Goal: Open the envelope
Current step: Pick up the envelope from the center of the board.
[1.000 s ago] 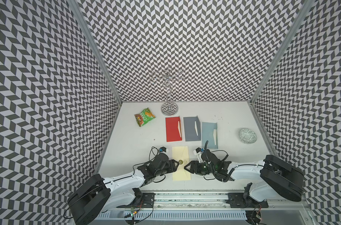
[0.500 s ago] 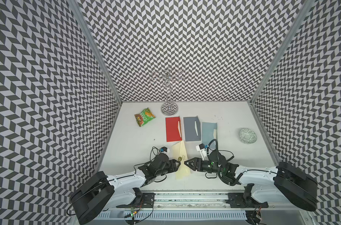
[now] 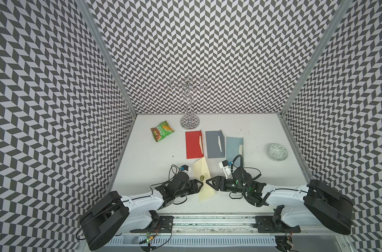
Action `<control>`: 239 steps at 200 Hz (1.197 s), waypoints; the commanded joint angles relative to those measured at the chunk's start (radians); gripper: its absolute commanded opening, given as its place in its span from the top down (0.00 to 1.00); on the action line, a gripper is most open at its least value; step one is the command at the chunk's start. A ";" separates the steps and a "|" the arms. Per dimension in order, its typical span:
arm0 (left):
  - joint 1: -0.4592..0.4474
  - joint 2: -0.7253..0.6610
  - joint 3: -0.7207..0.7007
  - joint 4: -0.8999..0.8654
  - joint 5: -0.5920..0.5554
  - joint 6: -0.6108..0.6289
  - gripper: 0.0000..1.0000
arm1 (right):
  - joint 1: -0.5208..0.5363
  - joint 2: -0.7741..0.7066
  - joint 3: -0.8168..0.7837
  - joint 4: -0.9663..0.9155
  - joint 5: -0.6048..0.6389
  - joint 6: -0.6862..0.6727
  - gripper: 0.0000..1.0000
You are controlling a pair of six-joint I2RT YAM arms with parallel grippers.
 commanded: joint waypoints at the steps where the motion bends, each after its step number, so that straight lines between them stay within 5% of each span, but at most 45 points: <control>1: -0.007 0.021 -0.031 -0.064 0.010 0.000 0.45 | -0.002 0.006 0.026 0.039 -0.001 -0.026 0.40; 239: -0.007 -0.022 -0.040 -0.068 -0.007 -0.001 0.46 | -0.024 0.090 0.101 -0.079 -0.053 -0.042 0.44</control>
